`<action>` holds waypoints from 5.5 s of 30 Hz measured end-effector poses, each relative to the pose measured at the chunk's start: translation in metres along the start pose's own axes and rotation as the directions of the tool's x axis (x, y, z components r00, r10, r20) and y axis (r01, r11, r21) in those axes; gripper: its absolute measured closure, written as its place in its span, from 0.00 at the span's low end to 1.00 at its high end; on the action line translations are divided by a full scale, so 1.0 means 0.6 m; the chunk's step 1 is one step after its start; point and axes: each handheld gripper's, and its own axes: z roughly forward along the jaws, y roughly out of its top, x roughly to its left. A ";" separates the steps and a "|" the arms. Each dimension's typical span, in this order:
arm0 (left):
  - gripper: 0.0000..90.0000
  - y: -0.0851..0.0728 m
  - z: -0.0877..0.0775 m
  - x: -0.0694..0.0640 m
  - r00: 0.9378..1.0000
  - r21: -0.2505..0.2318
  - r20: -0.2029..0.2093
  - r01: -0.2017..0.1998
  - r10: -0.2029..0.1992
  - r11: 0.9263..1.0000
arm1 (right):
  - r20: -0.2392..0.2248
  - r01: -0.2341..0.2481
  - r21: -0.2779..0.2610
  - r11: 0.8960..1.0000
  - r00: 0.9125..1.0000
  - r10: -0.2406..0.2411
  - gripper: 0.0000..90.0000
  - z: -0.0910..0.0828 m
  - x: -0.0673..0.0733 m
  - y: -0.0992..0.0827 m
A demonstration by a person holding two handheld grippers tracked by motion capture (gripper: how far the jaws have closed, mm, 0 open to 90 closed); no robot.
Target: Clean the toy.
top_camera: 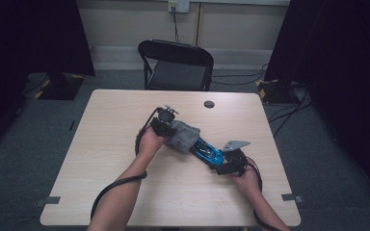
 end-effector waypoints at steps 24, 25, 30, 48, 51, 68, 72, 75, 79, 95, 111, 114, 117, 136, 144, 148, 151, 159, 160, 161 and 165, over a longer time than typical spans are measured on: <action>0.85 -0.039 -0.057 0.055 0.998 -0.057 -0.018 0.064 -0.065 0.996 | 0.000 0.000 0.001 1.000 1.000 0.000 0.27 0.000 0.000 0.000; 0.85 -0.041 -0.061 0.056 0.998 -0.060 -0.017 0.064 -0.065 0.996 | 0.000 0.000 0.000 1.000 1.000 0.000 0.27 0.000 0.000 0.000; 0.85 -0.055 -0.085 0.055 0.998 -0.088 0.003 0.058 -0.058 0.994 | 0.000 0.000 0.001 1.000 1.000 0.000 0.27 0.000 0.000 0.000; 0.85 -0.105 -0.095 0.010 0.994 -0.105 0.110 -0.008 0.019 0.994 | 0.021 -0.022 -0.027 0.999 1.000 0.023 0.16 -0.008 0.004 0.004; 0.85 -0.107 -0.097 0.006 0.993 -0.111 0.120 -0.010 0.023 0.994 | 0.011 -0.036 -0.072 0.997 0.999 0.037 0.16 -0.024 0.005 0.014; 0.85 -0.120 -0.123 -0.044 0.973 -0.161 0.215 -0.055 0.089 0.985 | 0.002 -0.057 -0.044 0.997 0.998 0.057 0.33 0.011 -0.006 0.093; 0.85 -0.130 -0.121 -0.067 0.961 -0.163 0.256 -0.066 0.107 0.984 | 0.000 -0.061 -0.017 0.998 0.998 0.061 0.34 0.032 -0.005 0.093; 0.85 -0.135 -0.117 -0.080 0.954 -0.155 0.272 -0.083 0.123 0.984 | 0.007 -0.054 -0.005 0.999 0.999 0.054 0.35 0.040 -0.004 0.093; 0.85 -0.143 -0.108 -0.107 0.941 -0.141 0.302 -0.114 0.152 0.983 | 0.008 -0.058 -0.007 0.998 0.998 0.058 0.37 0.047 -0.003 0.087; 0.85 -0.115 -0.042 -0.192 0.925 -0.106 0.325 -0.171 0.197 0.980 | 0.000 -0.075 -0.028 0.997 0.997 0.075 0.38 0.046 -0.005 0.079; 0.85 -0.092 -0.002 -0.158 0.969 -0.034 0.195 -0.146 0.149 0.989 | -0.001 -0.075 -0.046 0.996 0.997 0.075 0.38 0.045 -0.005 0.074; 0.85 -0.088 0.000 -0.150 0.974 -0.029 0.185 -0.130 0.133 0.991 | -0.001 -0.075 -0.049 0.996 0.997 0.075 0.38 0.045 -0.005 0.073; 0.85 -0.087 0.001 -0.146 0.974 -0.026 0.184 -0.128 0.131 0.991 | 0.000 -0.075 -0.049 0.996 0.997 0.076 0.38 0.045 -0.005 0.073; 0.86 -0.082 -0.004 -0.082 0.993 0.001 0.091 -0.072 0.072 0.997 | -0.002 -0.074 -0.056 0.996 0.997 0.074 0.38 0.044 -0.005 0.070; 0.86 -0.075 -0.008 -0.062 0.996 0.004 0.079 -0.048 0.047 0.999 | -0.010 -0.072 -0.054 0.996 0.997 0.072 0.38 0.041 -0.007 0.068; 0.86 -0.071 -0.009 -0.056 0.997 -0.001 0.072 -0.041 0.041 0.999 | -0.011 -0.071 -0.057 0.996 0.997 0.071 0.38 0.041 -0.007 0.067; 0.86 -0.071 -0.010 -0.055 0.997 0.005 0.064 -0.048 0.048 0.999 | -0.011 -0.072 -0.055 0.996 0.997 0.072 0.38 0.041 -0.007 0.067; 0.86 -0.073 -0.013 -0.049 0.998 0.004 0.056 -0.038 0.038 0.999 | -0.014 -0.075 -0.063 0.995 0.997 0.074 0.38 0.039 -0.007 0.064; 0.86 -0.073 -0.015 -0.049 0.998 0.006 0.055 -0.038 0.038 0.999 | -0.013 -0.076 -0.063 0.995 0.997 0.076 0.38 0.039 -0.007 0.064; 0.86 -0.073 -0.017 -0.048 0.998 0.007 0.057 -0.040 0.040 0.999 | -0.013 -0.075 -0.061 0.995 0.997 0.075 0.38 0.039 -0.007 0.064; 0.86 -0.077 -0.024 -0.048 0.999 0.007 0.026 -0.046 0.046 0.999 | -0.013 -0.076 -0.059 0.995 0.997 0.076 0.38 0.039 -0.007 0.065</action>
